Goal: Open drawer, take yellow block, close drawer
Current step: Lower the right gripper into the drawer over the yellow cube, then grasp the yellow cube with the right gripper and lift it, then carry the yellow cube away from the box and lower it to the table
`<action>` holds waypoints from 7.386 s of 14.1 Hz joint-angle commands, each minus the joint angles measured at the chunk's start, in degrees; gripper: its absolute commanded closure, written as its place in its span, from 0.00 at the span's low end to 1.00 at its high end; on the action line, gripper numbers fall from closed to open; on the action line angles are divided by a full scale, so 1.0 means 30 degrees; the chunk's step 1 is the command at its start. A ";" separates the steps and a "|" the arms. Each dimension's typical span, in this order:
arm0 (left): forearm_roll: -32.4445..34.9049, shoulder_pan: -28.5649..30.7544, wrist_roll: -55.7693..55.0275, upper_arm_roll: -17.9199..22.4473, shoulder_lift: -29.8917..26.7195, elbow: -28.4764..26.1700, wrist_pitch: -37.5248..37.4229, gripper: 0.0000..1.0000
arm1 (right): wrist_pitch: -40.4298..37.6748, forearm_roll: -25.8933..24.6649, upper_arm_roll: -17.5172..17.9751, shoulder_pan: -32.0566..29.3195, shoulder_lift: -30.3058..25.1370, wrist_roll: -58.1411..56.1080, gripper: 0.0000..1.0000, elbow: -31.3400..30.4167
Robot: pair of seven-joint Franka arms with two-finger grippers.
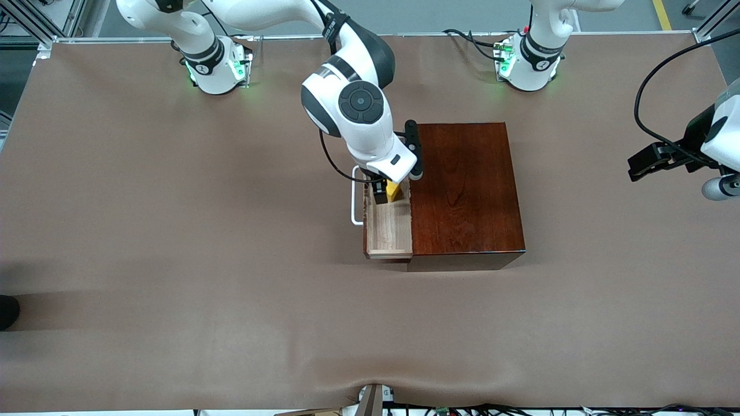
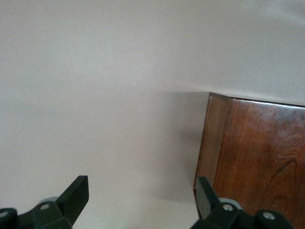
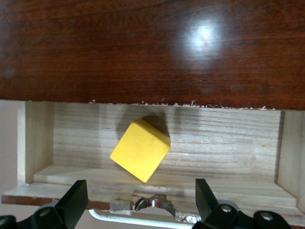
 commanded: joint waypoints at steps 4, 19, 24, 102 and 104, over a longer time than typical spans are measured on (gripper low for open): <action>-0.0180 0.0515 0.0243 -0.0252 -0.0472 -0.0273 -0.0416 0.00 | 0.0134 0.2209 -0.0123 -0.0072 0.0582 0.2822 0.00 0.0200; -0.0941 0.0808 0.0214 -0.0194 -0.0268 -0.0184 -0.0533 0.00 | 0.2040 0.2418 -0.0181 0.0132 0.1022 0.5342 0.00 -0.0972; -0.0971 0.0837 0.0243 -0.0223 -0.0296 -0.0243 -0.0562 0.00 | 0.2098 0.2389 -0.0181 0.0308 0.1022 0.5814 0.00 -0.1235; -0.0297 0.3591 0.2997 -0.2654 -0.4339 -0.5311 0.0610 0.00 | 0.9365 0.0397 -0.0914 -1.6889 -0.0145 1.4720 0.00 -0.8532; -0.0297 0.3591 0.2997 -0.2683 -0.4398 -0.5224 0.0610 0.00 | 0.7939 0.0280 -0.1031 -1.6656 -0.1782 1.4778 0.00 -0.8503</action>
